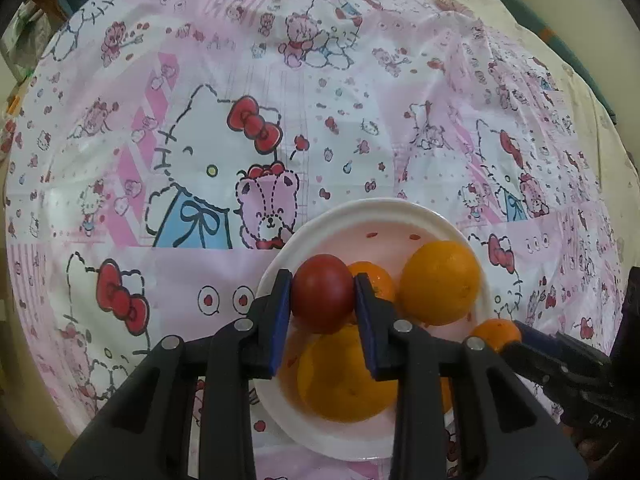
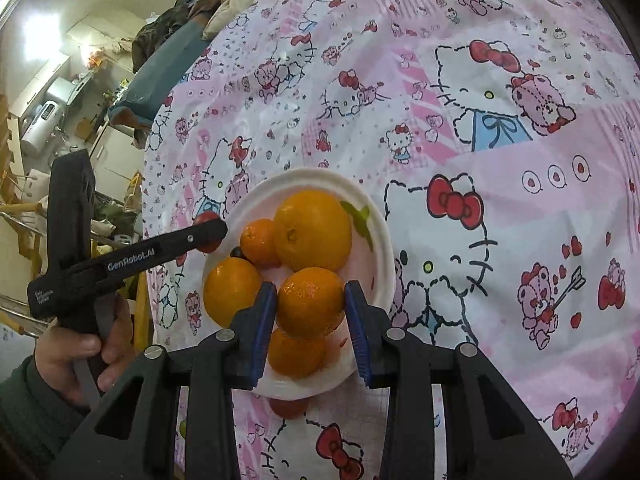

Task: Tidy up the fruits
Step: 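Lower the tomato onto the plate and open the left gripper while the right releases the tangerine there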

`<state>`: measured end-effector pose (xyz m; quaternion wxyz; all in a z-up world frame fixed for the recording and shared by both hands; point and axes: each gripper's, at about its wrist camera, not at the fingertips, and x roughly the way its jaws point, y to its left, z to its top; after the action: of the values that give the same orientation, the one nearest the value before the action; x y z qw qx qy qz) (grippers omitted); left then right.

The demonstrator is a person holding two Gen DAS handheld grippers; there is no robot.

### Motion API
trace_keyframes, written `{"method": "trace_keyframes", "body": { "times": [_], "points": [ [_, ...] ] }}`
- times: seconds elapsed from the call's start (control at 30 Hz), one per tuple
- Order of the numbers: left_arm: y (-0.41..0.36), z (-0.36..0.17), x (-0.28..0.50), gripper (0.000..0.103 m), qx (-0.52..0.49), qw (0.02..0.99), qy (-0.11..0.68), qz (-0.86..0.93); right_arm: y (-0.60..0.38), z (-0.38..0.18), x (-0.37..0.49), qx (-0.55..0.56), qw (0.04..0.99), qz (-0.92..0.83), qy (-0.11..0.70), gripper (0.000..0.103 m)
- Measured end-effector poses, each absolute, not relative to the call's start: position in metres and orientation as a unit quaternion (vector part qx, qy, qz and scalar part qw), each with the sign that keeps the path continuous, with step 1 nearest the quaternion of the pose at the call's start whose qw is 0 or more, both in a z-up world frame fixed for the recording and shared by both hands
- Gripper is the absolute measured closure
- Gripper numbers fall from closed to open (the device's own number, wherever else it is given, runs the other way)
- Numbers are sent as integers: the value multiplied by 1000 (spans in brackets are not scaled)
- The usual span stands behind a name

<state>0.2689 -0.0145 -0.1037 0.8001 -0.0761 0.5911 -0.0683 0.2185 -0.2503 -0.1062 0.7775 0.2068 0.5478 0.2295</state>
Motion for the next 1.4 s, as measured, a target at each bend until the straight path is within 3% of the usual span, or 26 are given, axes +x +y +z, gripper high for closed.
{"method": "trace_keyframes", "body": {
  "times": [0.53,0.57,0.63,0.9,0.97,1.03,1.4],
  "points": [
    [-26,-111,270,75,-56,793,604,-58,-244,-115,217,179,778,212,563,64],
    [-26,-111,269,73,-53,793,604,-57,-243,-114,217,178,779,213,562,64],
    [-26,-110,268,49,-54,794,603,-55,-243,-114,216,174,780,213,562,64],
    [-26,-101,264,41,-61,800,593,-66,-241,-111,216,170,784,211,559,62],
    [-27,-99,263,32,-61,802,590,-68,-242,-109,216,177,785,217,552,55],
    [-28,-95,261,26,-54,808,583,-67,-244,-104,215,178,793,219,539,36],
    [-21,-74,252,26,-32,835,547,-41,-253,-89,213,189,806,216,518,31]
  ]
}}
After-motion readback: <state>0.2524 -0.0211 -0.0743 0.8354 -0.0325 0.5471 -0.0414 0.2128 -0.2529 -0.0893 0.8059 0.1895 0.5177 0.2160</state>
